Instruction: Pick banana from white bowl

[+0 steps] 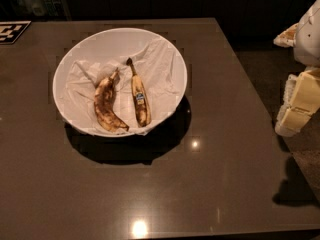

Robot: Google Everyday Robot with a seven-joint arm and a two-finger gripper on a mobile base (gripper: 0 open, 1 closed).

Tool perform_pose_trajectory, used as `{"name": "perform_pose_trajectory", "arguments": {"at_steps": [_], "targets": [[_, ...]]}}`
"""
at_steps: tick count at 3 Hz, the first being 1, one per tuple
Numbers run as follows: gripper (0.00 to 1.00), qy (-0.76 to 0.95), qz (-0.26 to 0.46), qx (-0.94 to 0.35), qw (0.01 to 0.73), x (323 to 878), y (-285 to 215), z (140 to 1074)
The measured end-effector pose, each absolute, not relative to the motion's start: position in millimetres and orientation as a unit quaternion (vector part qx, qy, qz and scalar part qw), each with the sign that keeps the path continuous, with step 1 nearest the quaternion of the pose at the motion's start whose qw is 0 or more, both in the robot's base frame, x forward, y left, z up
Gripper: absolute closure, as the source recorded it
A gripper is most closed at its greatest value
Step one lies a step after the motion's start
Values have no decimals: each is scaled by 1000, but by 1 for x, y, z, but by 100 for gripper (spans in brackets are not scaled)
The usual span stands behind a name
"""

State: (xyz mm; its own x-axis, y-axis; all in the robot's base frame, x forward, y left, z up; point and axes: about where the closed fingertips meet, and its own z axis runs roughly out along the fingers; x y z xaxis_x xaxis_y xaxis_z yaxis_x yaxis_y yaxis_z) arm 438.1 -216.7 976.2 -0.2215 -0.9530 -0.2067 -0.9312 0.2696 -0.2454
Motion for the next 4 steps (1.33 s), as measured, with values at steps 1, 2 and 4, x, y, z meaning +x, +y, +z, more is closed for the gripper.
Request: {"name": "perform_pose_trajectory", "arguments": {"at_steps": [1,2,4], "targets": [[0,781,-34,-603,159,438,-217,976],[0,791,-51,-591,148,441,-210,976],[0,795,-127,-589,71,445,-164,978]]}}
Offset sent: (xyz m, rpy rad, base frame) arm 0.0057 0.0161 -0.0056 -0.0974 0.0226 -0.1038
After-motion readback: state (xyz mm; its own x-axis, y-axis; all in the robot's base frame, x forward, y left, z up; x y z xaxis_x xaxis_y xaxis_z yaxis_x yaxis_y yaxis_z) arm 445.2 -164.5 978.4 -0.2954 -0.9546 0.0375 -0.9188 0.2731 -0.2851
